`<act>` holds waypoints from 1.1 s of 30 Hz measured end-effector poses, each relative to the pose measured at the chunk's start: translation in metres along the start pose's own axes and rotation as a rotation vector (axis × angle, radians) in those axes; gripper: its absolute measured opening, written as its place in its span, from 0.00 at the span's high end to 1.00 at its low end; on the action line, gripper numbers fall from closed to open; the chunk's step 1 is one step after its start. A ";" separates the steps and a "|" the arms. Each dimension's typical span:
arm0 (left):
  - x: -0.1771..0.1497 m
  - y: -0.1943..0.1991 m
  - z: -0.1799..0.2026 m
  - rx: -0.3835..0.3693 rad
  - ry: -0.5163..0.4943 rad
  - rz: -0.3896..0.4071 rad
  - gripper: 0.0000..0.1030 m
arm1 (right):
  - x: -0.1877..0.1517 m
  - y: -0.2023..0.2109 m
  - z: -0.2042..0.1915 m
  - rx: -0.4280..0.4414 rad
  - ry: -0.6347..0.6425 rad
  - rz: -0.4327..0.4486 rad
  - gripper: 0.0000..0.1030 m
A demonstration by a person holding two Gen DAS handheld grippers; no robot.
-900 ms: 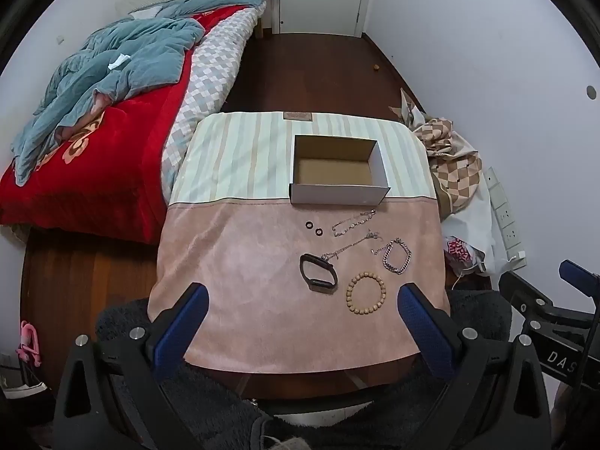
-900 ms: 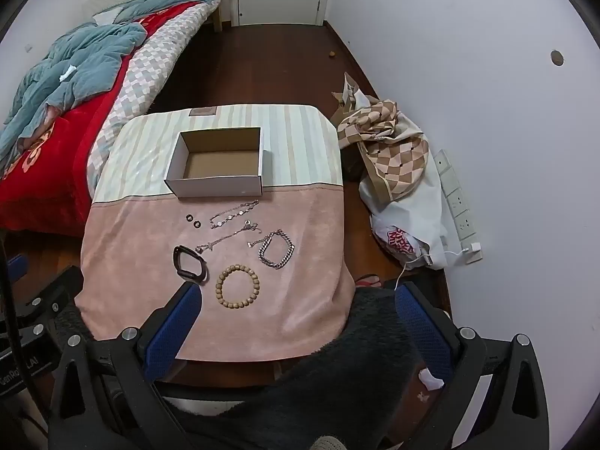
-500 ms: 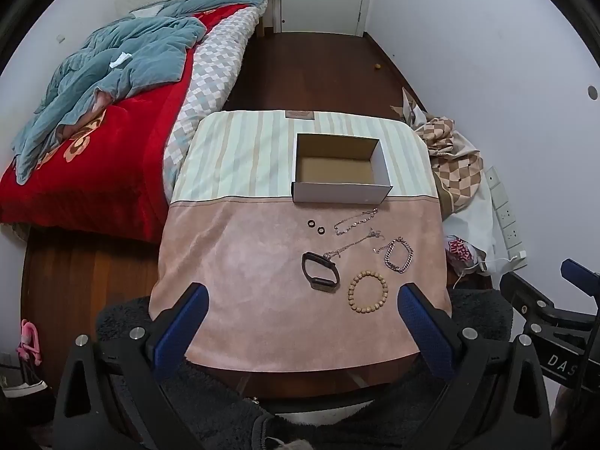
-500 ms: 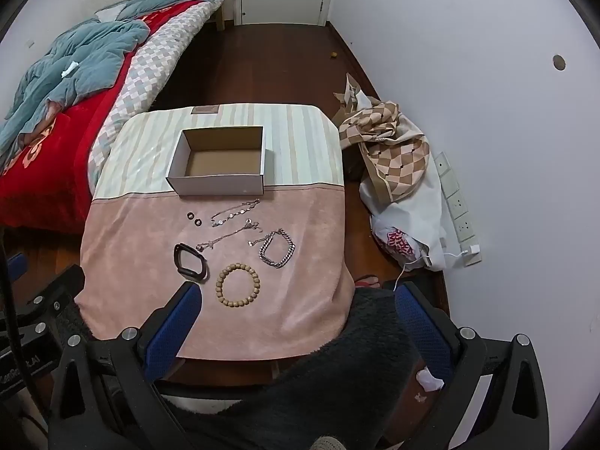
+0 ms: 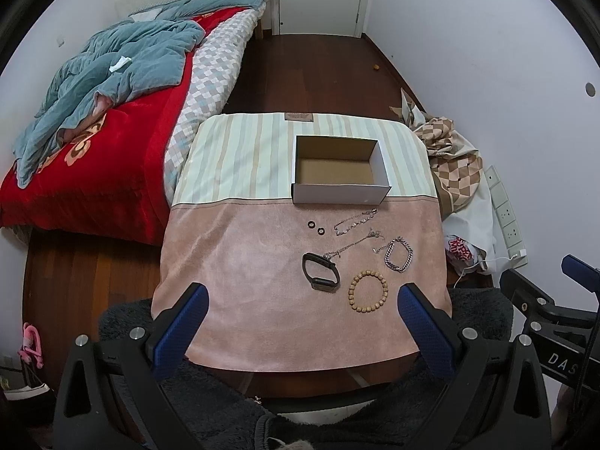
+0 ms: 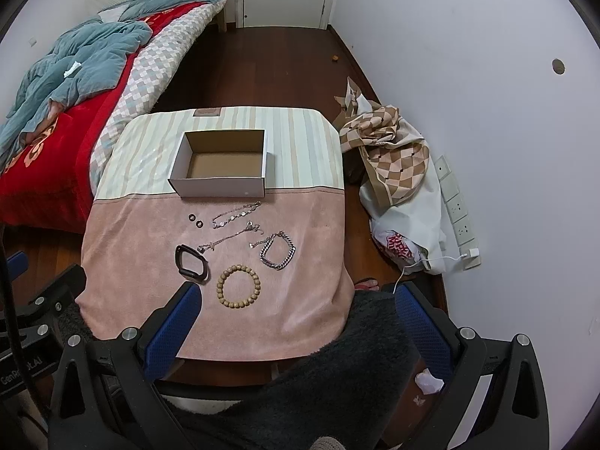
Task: Organize jewelry
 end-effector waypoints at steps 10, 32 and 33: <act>0.000 0.005 0.003 0.001 -0.002 0.008 0.00 | 0.000 0.008 0.003 -0.001 0.002 0.012 0.00; 0.000 0.013 -0.001 0.003 0.005 0.026 0.00 | 0.002 0.020 0.001 0.002 0.007 0.038 0.00; 0.000 0.014 -0.002 0.002 0.005 0.026 0.00 | 0.002 0.021 0.001 0.003 0.007 0.039 0.00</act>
Point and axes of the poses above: each gripper's, at about its wrist camera, not at the fingertips, and y roughly against the way its jaws point, z to its right, x to its top, the point moved 3 cm from there along -y, roughly the way its jaws point, and after that the axes turned 6 degrees about x, right-handed, at the moved point
